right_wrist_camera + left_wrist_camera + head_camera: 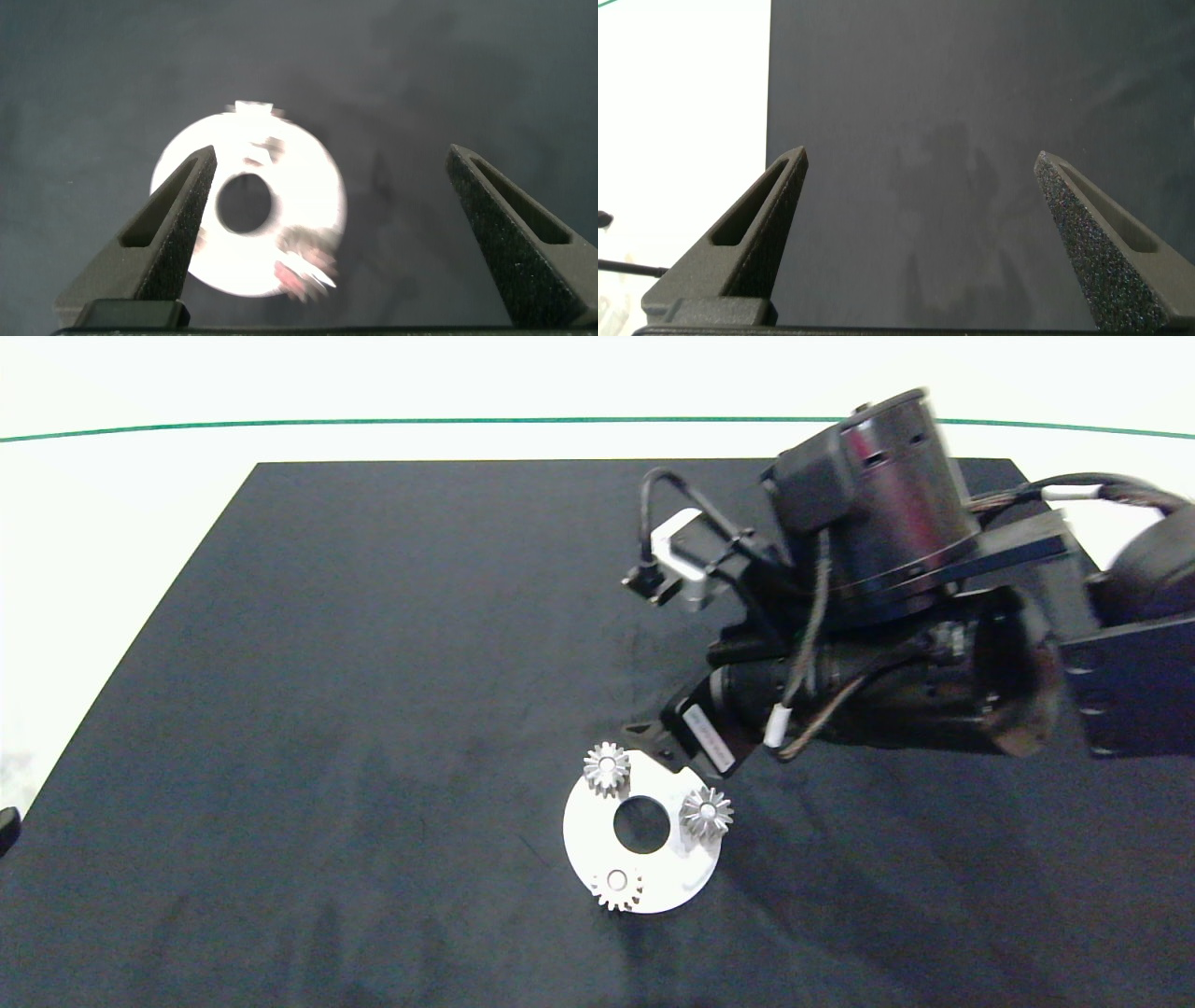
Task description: Install three planetary gears onto the carrier pins
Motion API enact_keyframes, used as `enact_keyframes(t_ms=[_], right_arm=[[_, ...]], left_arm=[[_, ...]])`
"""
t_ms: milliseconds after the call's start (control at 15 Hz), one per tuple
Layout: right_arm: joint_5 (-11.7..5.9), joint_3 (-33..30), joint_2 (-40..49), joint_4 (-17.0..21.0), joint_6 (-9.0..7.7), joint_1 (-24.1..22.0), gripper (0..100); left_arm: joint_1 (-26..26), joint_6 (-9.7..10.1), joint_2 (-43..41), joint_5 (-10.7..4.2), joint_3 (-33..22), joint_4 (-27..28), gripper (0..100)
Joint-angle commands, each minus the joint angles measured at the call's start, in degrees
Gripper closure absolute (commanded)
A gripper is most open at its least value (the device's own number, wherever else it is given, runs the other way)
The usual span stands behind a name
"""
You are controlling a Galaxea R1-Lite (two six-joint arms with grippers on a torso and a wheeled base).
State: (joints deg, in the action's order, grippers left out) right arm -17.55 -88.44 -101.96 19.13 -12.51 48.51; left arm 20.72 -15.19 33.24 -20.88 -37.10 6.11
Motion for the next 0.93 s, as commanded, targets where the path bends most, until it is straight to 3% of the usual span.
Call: enact_keyframes(t_ms=[67, 200, 333, 400, 467, 533, 733, 800, 933], right_arm=[[-2.05, 14.1, 19.3, -0.5, 0.99, -5.3, 0], [-2.92, 22.6, 27.5, -2.7, 3.02, -7.0, 0], [-5.65, 28.8, 36.0, -3.8, 9.52, -7.5, 0], [-8.2, 32.3, 39.9, -4.0, 10.93, -7.5, 0], [-11.01, 35.9, 44.0, -4.0, 11.01, -8.3, 0], [-12.06, 39.4, 48.1, -4.1, 10.57, -11.6, 0], [-11.98, 44.9, 59.0, -4.0, 7.06, -20.7, 0], [-11.98, 47.0, 63.6, -3.9, 5.74, -25.7, 0], [-11.63, 50.1, 70.3, -3.9, 5.65, -33.7, 0]], left_arm=[[0.2, -0.02, -0.1, -0.12, 1.2, 0.2, 0], [-0.2, 0.69, 0.1, -0.12, 2.0, 0.2, 0], [-1.7, 1.65, 0.1, -0.12, 3.2, 0.2, 0], [-4.0, 1.74, 0.1, -0.12, 3.8, 0.2, 0], [-5.7, 1.65, -0.2, -0.04, 4.8, 0.0, 0], [-7.6, 1.65, -0.7, 0.05, 5.4, 0.0, 0], [-13.7, 1.74, -3.7, 0.05, 7.0, 0.0, 0], [-16.5, 1.74, -5.9, 0.05, 8.2, 0.1, 0], [-19.3, 1.74, -9.7, 0.14, 11.0, 0.1, 0]])
